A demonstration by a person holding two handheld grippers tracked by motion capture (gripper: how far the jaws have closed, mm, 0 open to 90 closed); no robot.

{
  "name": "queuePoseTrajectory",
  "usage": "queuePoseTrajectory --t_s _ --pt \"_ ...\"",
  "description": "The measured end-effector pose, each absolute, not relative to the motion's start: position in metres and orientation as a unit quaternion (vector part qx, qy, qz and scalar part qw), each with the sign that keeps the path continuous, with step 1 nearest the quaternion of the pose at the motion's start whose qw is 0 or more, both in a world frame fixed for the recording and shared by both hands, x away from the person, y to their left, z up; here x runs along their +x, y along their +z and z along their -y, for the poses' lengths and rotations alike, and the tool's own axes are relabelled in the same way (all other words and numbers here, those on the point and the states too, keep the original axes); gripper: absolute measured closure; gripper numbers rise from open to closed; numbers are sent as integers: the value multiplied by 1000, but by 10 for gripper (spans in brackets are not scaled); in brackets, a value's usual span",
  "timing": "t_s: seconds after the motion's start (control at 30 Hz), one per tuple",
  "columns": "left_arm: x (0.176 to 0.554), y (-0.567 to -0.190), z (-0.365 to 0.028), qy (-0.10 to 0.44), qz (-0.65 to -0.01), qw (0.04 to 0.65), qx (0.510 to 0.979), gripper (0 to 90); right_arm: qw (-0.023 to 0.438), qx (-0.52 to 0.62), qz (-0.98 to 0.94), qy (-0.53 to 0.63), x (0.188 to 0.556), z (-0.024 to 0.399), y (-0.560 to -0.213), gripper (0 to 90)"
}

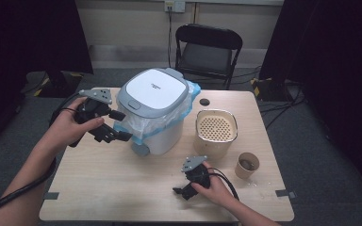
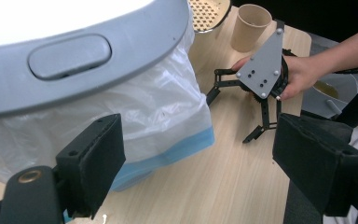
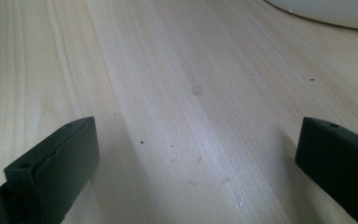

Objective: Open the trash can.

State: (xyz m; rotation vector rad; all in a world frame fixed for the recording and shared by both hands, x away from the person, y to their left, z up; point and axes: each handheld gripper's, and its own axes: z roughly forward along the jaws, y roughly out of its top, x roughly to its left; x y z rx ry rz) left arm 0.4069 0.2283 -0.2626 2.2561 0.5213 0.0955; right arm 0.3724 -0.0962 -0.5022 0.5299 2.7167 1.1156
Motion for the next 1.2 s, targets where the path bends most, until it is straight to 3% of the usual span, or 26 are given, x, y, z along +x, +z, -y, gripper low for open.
queuePoseTrajectory --t_s 0.67,1.2 --pt "418 -236 -211 50 -184 394 899 162 75 179 -908 372 372 96 -502 0" --pt "439 -243 -199 57 -190 397 896 163 76 178 -908 372 372 96 -502 0"
